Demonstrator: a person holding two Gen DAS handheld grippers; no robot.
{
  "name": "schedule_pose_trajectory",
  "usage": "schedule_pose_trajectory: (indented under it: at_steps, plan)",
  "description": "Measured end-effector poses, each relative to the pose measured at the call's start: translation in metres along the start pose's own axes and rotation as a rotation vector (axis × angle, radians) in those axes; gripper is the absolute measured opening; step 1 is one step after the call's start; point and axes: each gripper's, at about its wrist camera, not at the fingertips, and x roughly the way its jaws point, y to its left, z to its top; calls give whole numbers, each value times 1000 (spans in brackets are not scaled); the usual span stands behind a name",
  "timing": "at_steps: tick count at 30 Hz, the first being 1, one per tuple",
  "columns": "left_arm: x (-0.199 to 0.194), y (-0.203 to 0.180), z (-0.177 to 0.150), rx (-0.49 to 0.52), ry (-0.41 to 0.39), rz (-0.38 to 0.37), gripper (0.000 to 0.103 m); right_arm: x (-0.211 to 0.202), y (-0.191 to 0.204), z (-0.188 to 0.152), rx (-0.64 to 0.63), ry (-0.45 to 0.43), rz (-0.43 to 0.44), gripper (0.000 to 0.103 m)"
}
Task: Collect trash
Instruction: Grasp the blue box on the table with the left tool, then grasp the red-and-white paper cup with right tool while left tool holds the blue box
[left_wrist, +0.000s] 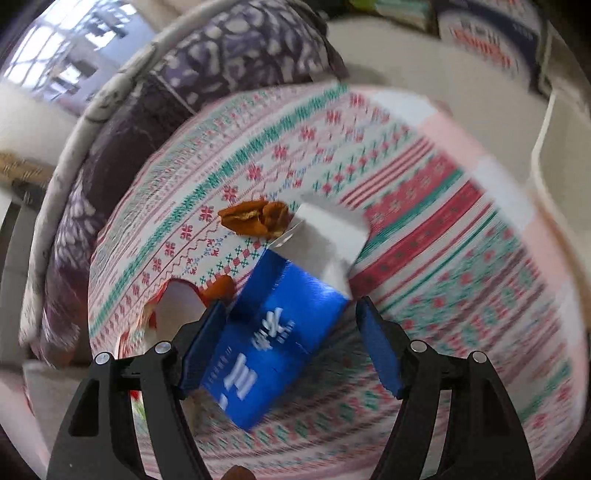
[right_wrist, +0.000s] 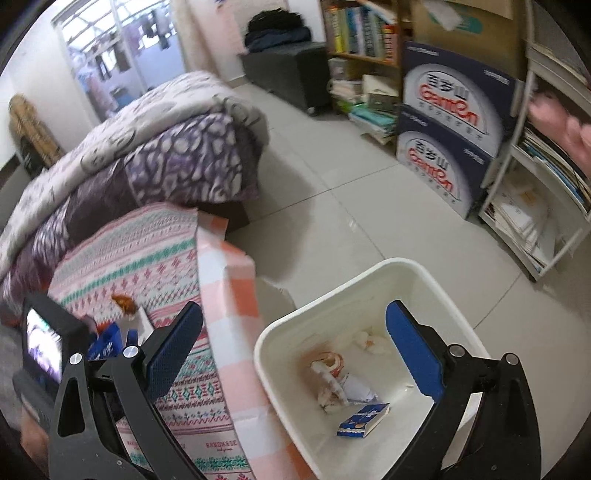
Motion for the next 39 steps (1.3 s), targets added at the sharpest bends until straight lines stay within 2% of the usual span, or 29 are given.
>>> schedule_pose_trajectory:
  at_steps: [2, 7, 9, 11, 15, 18, 21, 23, 26, 30, 31, 32, 35, 39]
  plan:
    - [11, 7, 3, 29, 28, 1, 72, 2, 6, 0, -10, 16, 15, 95]
    - [19, 27, 3, 29, 59, -116, 74, 7, 13, 0, -12, 42, 30, 96]
    - [19, 28, -2, 24, 62, -141, 69, 9, 13, 0, -15, 53, 32, 96]
    - [17, 33, -9, -36, 68, -185, 62, 12, 13, -1, -11, 70, 40, 96]
    - [7, 25, -31, -106, 60, -174, 57, 14, 12, -2, 14, 92, 62, 96]
    - [-8, 21, -56, -198, 51, -211, 54, 13, 15, -5, 26, 98, 81, 96]
    - [-26, 30, -84, -373, 63, -280, 47, 14, 23, -9, 14, 103, 88, 96]
    - [-41, 42, -108, -506, 55, -360, 43, 16, 32, -13, -2, 108, 92, 96]
    - [-69, 65, -147, -690, -6, -447, 39, 19, 48, -22, -52, 116, 89, 96]
    - [-106, 95, -185, -874, -138, -471, 30, 26, 71, -33, -111, 130, 106, 96]
    - [-115, 106, -196, -927, -178, -471, 25, 28, 78, -37, -132, 130, 112, 96]
    - [-122, 114, -199, -960, -208, -463, 20, 31, 86, -40, -153, 134, 121, 96]
    - [-131, 140, -205, -1018, -278, -450, 20, 36, 114, -52, -222, 151, 167, 96]
    - [-143, 158, -209, -1046, -329, -449, 20, 39, 161, -63, -333, 99, 215, 96]
